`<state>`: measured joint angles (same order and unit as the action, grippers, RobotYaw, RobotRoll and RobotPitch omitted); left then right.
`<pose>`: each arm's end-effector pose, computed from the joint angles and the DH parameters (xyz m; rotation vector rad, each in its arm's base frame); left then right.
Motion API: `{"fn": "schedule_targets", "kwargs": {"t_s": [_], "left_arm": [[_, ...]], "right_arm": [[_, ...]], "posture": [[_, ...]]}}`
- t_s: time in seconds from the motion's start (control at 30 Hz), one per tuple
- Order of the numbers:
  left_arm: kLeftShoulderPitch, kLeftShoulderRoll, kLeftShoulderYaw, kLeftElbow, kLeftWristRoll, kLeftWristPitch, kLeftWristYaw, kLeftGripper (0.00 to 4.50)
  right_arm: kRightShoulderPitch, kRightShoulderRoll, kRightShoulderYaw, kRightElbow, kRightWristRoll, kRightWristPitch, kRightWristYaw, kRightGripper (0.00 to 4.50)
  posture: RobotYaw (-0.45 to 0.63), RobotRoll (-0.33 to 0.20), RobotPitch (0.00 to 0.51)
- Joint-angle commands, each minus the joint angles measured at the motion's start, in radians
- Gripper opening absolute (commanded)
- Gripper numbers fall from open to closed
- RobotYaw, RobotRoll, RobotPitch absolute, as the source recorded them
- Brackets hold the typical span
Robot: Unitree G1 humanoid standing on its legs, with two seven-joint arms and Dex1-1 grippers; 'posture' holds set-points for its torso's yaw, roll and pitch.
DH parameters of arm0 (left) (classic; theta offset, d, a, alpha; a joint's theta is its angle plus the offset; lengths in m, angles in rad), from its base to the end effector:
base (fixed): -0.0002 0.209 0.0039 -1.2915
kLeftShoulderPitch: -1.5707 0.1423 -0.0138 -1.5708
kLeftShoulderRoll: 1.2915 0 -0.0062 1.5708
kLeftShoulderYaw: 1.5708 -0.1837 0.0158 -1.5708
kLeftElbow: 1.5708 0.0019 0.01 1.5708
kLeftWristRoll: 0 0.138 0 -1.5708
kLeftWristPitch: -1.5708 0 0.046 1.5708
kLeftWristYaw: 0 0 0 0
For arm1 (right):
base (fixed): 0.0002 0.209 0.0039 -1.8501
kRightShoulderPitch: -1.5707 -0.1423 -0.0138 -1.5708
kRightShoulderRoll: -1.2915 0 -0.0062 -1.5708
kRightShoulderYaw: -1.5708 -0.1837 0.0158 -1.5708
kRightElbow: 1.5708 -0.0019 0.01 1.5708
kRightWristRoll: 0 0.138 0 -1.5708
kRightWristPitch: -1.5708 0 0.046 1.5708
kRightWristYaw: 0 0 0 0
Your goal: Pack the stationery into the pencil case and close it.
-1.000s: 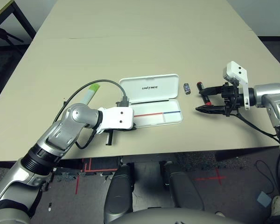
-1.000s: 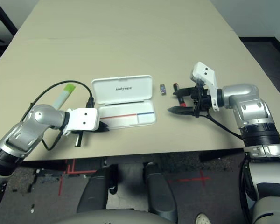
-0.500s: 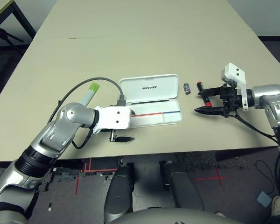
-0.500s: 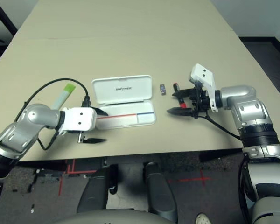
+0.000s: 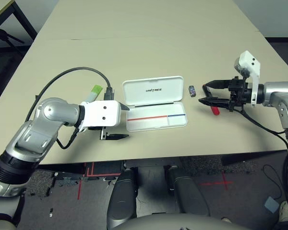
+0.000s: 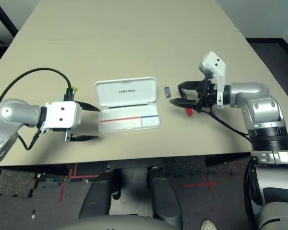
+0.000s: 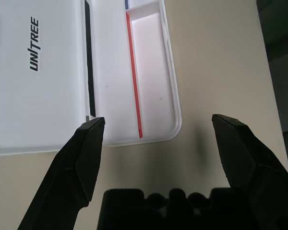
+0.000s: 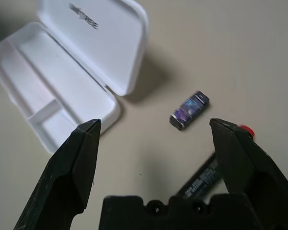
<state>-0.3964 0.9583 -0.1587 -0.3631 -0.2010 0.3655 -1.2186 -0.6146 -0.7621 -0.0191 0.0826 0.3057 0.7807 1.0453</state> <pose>0.2355 0.2199 0.2128 0.8796 0.2468 -1.2947 0.2824 -0.2662 0.2043 -0.2307 0.3854 0.8449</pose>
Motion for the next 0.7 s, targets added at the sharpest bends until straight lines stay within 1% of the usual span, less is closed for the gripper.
{"fn": "schedule_targets", "kwargs": {"t_s": [0.03,0.17,0.23,0.3,0.43,0.7], "left_arm": [[-0.034,-0.008,0.041,-0.028,-0.07,0.056,-0.003,4.49],[-0.07,-0.037,0.077,-0.02,-0.135,0.1,0.015,4.49],[-0.078,-0.053,0.093,-0.025,-0.161,0.118,0.026,4.49],[-0.083,-0.067,0.112,-0.036,-0.185,0.135,0.045,4.49],[-0.101,-0.072,0.132,-0.045,-0.219,0.168,0.064,4.49],[-0.106,-0.066,0.139,-0.059,-0.241,0.186,0.086,4.49]], "right_arm": [[0.009,-0.012,-0.022,-0.083,-0.002,0.168,-0.121,4.5],[-0.004,0.0,-0.029,-0.138,0.009,0.331,-0.231,4.5],[-0.011,0.005,-0.032,-0.145,0.014,0.37,-0.265,4.5],[-0.017,0.005,-0.028,-0.13,0.006,0.385,-0.301,4.5],[-0.027,0.007,-0.024,-0.096,0.001,0.402,-0.353,4.5],[-0.059,0.045,-0.003,-0.02,-0.008,0.408,-0.425,4.5]], "posture": [[-0.02,0.0,0.199],[-0.03,0.0,0.201],[-0.03,0.0,0.201],[-0.03,0.0,0.199],[-0.03,0.0,0.198],[-0.01,0.0,0.198]]}}
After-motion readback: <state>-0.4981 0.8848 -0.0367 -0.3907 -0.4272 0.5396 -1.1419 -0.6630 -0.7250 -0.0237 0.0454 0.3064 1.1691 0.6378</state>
